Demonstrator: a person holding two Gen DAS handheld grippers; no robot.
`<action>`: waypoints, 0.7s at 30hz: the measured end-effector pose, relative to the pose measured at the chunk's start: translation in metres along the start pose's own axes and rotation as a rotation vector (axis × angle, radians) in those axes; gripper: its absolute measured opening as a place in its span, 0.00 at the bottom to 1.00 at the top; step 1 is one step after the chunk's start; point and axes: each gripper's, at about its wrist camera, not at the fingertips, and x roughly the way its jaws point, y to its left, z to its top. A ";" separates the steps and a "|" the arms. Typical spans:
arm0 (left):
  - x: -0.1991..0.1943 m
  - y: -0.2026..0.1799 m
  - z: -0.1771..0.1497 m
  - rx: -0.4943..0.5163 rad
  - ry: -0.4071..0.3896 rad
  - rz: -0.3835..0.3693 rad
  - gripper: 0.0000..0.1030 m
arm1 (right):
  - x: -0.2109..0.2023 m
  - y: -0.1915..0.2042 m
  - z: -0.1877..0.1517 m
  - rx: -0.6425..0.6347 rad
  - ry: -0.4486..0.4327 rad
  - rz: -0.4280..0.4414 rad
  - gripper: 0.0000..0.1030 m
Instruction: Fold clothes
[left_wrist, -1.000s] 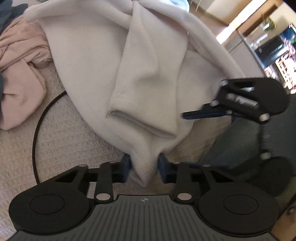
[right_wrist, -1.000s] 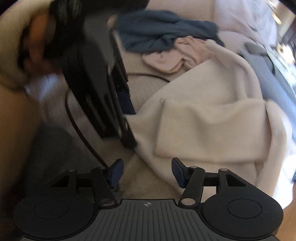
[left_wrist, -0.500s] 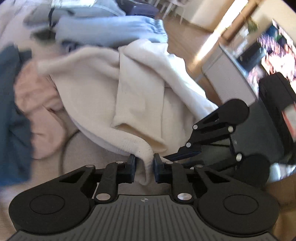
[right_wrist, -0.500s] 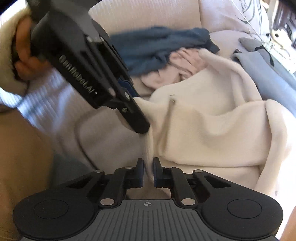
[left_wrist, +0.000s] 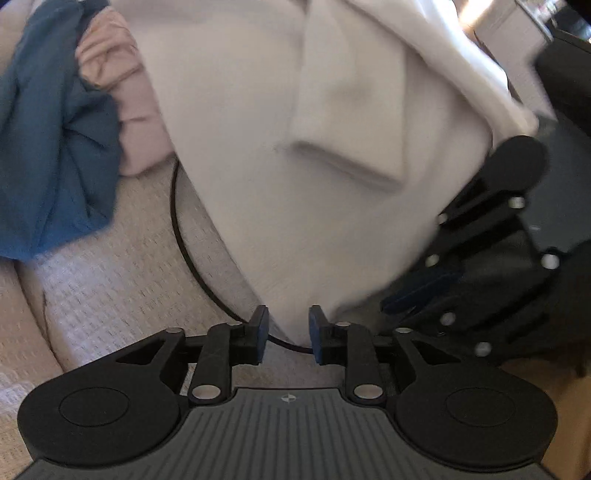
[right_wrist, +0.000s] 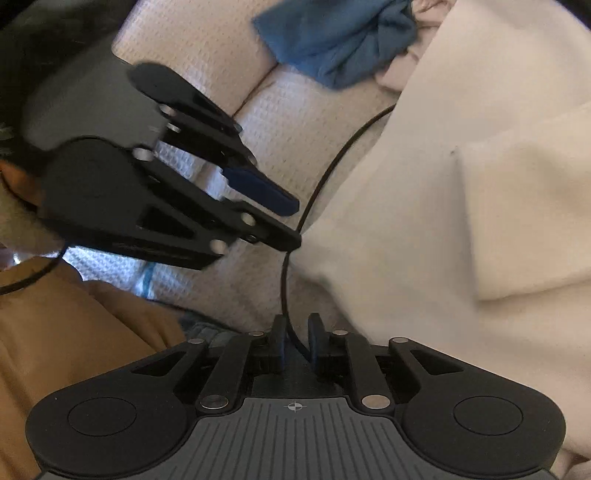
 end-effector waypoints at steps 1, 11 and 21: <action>-0.007 0.003 0.003 0.000 -0.024 -0.001 0.36 | -0.011 0.002 0.003 -0.017 -0.035 -0.020 0.16; -0.070 0.008 0.086 0.161 -0.368 0.176 0.81 | -0.155 -0.049 -0.013 0.162 -0.455 -0.334 0.25; -0.017 0.017 0.184 0.299 -0.323 0.200 0.82 | -0.211 -0.135 -0.010 0.335 -0.640 -0.512 0.35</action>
